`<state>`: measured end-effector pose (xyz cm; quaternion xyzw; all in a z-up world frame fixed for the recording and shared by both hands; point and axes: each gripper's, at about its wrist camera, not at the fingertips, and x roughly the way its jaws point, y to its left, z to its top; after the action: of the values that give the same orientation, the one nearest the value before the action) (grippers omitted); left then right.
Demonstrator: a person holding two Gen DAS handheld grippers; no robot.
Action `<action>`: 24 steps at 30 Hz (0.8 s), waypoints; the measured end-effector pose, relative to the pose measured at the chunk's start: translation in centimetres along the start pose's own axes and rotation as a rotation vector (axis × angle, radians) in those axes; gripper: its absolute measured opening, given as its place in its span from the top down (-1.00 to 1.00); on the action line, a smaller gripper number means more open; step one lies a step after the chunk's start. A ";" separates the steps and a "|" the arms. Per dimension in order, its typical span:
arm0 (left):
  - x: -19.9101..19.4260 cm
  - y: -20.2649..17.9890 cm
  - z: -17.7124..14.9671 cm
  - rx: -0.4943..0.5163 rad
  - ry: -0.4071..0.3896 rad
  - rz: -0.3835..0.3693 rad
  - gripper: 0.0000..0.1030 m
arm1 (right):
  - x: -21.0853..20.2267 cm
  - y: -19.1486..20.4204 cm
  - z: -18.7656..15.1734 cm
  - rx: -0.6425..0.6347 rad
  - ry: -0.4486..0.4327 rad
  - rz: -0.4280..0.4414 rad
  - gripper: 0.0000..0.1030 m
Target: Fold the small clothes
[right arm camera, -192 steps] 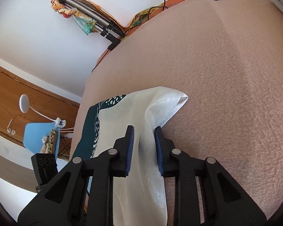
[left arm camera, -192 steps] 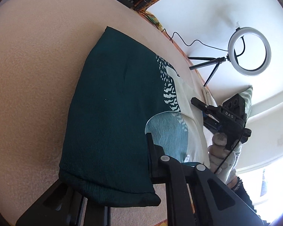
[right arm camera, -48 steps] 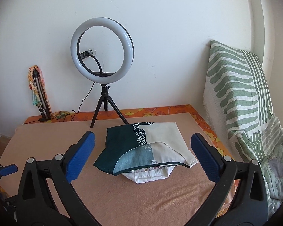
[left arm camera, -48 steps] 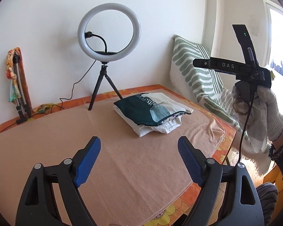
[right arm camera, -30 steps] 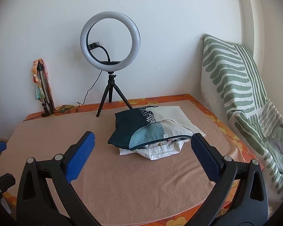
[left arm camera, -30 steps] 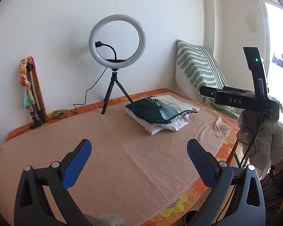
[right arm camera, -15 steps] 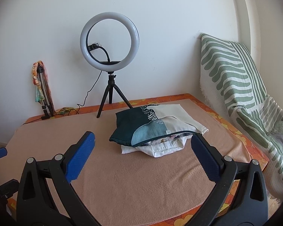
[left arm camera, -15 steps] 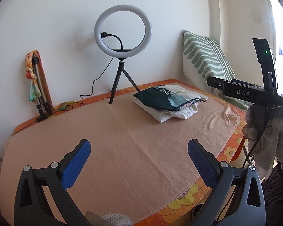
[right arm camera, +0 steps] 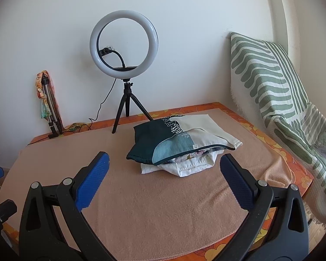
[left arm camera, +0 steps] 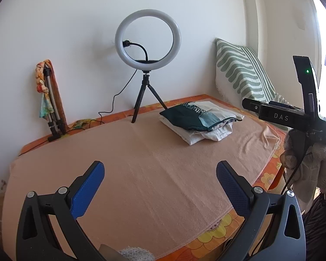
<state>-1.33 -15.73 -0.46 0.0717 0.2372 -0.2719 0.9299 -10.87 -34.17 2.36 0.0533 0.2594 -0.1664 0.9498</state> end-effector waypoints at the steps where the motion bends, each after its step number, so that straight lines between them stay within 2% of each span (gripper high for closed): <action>1: 0.0 0.0 0.0 0.000 0.000 -0.003 -0.99 | 0.0 0.0 0.0 -0.001 0.001 -0.001 -1.00; 24: -0.4 -0.1 0.2 0.004 -0.013 -0.007 -0.99 | -0.1 0.6 -0.1 -0.006 -0.002 -0.003 -1.00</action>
<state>-1.58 -15.65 -0.07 0.0707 0.2311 -0.2762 0.9302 -10.79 -33.58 2.38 0.0499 0.2588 -0.1671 0.9500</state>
